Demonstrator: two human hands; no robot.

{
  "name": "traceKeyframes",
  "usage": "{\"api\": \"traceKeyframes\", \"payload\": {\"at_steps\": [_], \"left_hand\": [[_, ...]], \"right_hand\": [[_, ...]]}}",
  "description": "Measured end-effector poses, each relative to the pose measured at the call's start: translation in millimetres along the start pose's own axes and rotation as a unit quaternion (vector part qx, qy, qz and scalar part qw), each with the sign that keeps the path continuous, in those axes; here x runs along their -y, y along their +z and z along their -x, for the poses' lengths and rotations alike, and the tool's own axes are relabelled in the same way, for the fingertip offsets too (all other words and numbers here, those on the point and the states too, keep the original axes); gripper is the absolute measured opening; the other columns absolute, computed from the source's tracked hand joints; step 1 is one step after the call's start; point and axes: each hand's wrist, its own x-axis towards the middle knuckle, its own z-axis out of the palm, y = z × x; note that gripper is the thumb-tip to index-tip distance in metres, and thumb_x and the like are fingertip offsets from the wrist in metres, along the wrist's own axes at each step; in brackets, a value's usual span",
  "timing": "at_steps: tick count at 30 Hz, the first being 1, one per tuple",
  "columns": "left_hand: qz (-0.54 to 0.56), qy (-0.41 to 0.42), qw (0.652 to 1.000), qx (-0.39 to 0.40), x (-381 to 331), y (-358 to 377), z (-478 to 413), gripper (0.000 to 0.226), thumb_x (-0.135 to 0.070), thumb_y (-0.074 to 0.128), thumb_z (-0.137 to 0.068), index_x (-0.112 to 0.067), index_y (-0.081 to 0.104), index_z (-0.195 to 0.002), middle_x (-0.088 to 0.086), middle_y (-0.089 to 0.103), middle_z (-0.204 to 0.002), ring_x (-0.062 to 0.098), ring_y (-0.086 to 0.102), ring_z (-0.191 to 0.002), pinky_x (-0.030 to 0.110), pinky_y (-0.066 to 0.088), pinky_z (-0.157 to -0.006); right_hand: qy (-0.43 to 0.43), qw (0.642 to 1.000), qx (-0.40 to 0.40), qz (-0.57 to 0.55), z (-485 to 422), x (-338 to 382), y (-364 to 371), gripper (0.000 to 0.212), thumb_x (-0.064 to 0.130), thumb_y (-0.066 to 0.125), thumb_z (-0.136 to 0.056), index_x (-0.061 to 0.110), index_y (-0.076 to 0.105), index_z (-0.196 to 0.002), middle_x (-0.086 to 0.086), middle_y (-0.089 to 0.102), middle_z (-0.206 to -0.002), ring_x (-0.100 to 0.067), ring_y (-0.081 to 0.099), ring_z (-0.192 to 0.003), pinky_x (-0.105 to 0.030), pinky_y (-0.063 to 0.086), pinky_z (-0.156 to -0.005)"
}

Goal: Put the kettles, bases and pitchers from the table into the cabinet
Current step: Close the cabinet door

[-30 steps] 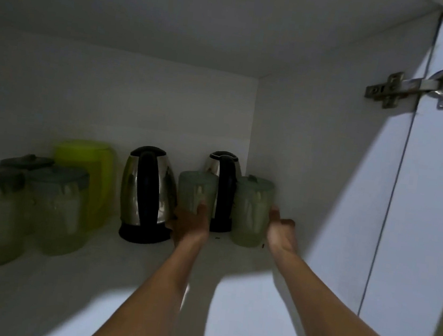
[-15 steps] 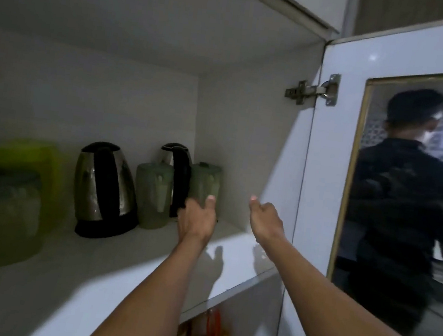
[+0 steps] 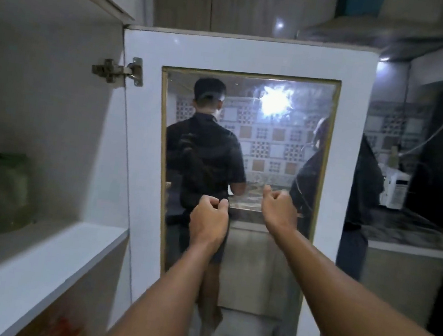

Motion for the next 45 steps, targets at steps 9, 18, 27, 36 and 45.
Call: {"api": "traceKeyframes", "payload": {"at_steps": [9, 18, 27, 36, 45], "left_hand": [[-0.005, 0.045, 0.993, 0.112, -57.0, 160.4, 11.5, 0.042, -0.036, 0.062, -0.090, -0.013, 0.052, -0.124, 0.007, 0.065, -0.122, 0.026, 0.061, -0.111, 0.026, 0.041, -0.079], [-0.025, 0.060, 0.997, -0.044, -90.5, 284.4, -6.3, 0.058, -0.031, 0.069, -0.084, -0.017, 0.036, -0.130, 0.007, 0.054, -0.123, 0.027, 0.059, -0.107, 0.037, 0.051, -0.084], [-0.162, 0.055, 0.983, -0.068, -90.7, 310.9, 42.4, 0.120, -0.055, 0.081, -0.064, -0.020, 0.005, -0.150, 0.004, 0.015, -0.142, 0.020, 0.029, -0.128, 0.030, 0.042, -0.099], [-0.245, 0.063, 0.954, -0.162, -95.3, 274.1, 179.8, 0.122, -0.073, 0.066, -0.065, -0.013, 0.004, -0.151, 0.009, 0.016, -0.147, 0.025, 0.026, -0.131, 0.040, 0.036, -0.109], [-0.205, 0.027, 0.907, -0.367, -103.7, 140.0, 324.4, 0.032, -0.023, 0.062, -0.090, -0.015, 0.053, -0.120, 0.001, 0.061, -0.106, 0.006, 0.053, -0.088, 0.026, 0.050, -0.081]], "right_hand": [[0.023, 0.989, -0.143, -0.003, -122.5, -52.0, -114.9, 0.039, 0.046, 0.045, -0.096, 0.010, 0.054, -0.109, -0.016, 0.063, -0.117, -0.038, 0.059, -0.107, -0.043, 0.045, -0.088], [-0.017, 0.992, 0.103, -0.071, -232.4, -89.3, -146.6, 0.080, 0.067, 0.052, -0.078, 0.011, 0.049, -0.135, -0.008, 0.061, -0.130, -0.029, 0.060, -0.117, -0.050, 0.048, -0.102], [-0.109, 0.971, 0.190, -0.096, -221.2, -107.9, -173.7, 0.099, 0.081, 0.043, -0.067, 0.009, 0.053, -0.134, -0.008, 0.064, -0.133, -0.031, 0.061, -0.121, -0.052, 0.050, -0.101], [-0.260, 0.946, 0.179, -0.067, -87.5, -100.1, -237.8, 0.052, 0.060, 0.045, -0.092, 0.010, 0.057, -0.099, -0.007, 0.067, -0.096, -0.031, 0.064, -0.087, -0.052, 0.054, -0.083], [-0.434, 0.839, 0.315, -0.094, 100.8, -38.0, -263.3, 0.037, 0.053, 0.058, -0.087, 0.017, 0.053, -0.086, 0.001, 0.065, -0.076, -0.019, 0.060, -0.065, -0.035, 0.050, -0.059]]}}
